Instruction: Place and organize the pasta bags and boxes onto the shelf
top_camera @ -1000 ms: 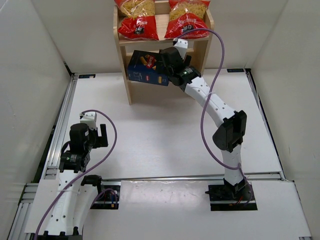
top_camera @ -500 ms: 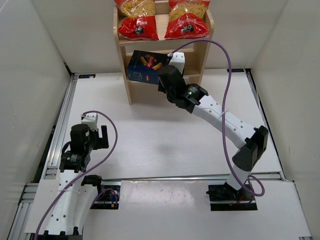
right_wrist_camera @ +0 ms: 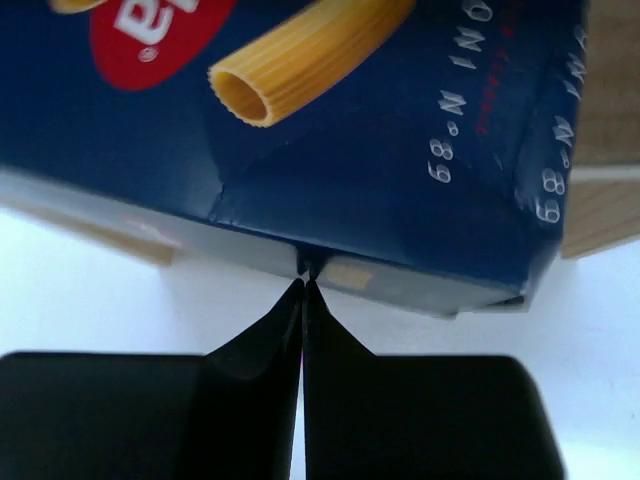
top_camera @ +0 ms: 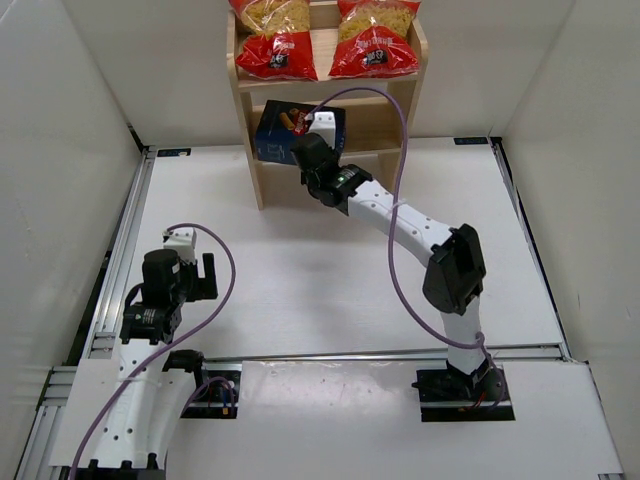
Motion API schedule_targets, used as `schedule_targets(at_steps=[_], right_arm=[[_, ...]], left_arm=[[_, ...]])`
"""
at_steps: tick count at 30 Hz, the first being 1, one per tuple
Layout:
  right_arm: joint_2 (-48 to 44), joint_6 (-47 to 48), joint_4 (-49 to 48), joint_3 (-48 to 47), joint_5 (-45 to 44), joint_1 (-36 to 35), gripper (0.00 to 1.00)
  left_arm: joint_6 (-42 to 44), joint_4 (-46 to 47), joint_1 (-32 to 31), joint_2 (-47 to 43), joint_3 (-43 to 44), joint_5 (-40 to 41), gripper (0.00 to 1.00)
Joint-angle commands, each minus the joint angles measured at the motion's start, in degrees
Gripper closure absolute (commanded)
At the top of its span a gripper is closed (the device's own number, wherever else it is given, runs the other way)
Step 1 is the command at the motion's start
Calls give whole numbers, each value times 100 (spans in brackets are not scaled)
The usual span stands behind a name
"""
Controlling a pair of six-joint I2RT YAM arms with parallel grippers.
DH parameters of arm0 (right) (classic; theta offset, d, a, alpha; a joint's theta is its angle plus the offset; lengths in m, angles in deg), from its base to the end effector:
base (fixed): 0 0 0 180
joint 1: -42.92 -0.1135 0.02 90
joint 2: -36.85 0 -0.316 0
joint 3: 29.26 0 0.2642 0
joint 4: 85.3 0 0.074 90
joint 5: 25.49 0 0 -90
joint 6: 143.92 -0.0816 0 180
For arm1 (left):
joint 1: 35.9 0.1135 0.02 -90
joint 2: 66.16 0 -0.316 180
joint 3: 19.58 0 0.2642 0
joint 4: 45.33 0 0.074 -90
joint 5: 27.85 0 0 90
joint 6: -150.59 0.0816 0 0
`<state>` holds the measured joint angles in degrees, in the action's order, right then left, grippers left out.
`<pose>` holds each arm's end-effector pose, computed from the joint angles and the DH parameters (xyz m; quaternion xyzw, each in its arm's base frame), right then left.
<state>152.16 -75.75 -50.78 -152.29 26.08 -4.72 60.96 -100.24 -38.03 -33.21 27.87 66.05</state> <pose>0.4013 0.3649 0.3725 -0.0115 0.8225 0.0516 0.5663 0.1291 0.0008 0.2508 0.0055 0.9074 0.0244 0.4196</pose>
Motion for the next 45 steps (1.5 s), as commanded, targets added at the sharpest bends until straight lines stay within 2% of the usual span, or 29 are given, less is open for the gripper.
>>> schedule_targets(at_steps=[1,5,10,14,17,19,24,30,38,41,45], right_arm=[[315,213,-442,-723,-410,307,99],[607,415,-626,-1138,-595,439,99],[608,443,-794,-1200,-227,492,99],[63,162,-645,-298,-120,299,99],[-350,161,-1144,502,116,36,99],[-351,161,-1584,602,449,-78,99],[508,161,-1734,-528,452,-185,99],[1133,275,-2165,-1225,135,-185,99],[1337,275,-2691,-1226,327,-185,99],[1398,214,-2510,-1383,451,-185,99],[662,450,-2507,-824,451,-386,99]], left_arm=[[-36,-14,72,1,-31,119,0],[-36,-14,125,54,-31,120,0],[-36,-14,178,54,-31,120,0],[-36,-14,231,54,-31,120,0],[-36,-14,231,54,-31,120,0],[-36,-14,231,54,-84,120,0],[-36,-67,283,-8,-84,172,0],[-36,-313,336,-236,-31,225,0],[-36,-366,389,-236,21,287,0],[-36,-366,389,-236,21,287,0],[-36,-471,442,-298,74,287,0]])
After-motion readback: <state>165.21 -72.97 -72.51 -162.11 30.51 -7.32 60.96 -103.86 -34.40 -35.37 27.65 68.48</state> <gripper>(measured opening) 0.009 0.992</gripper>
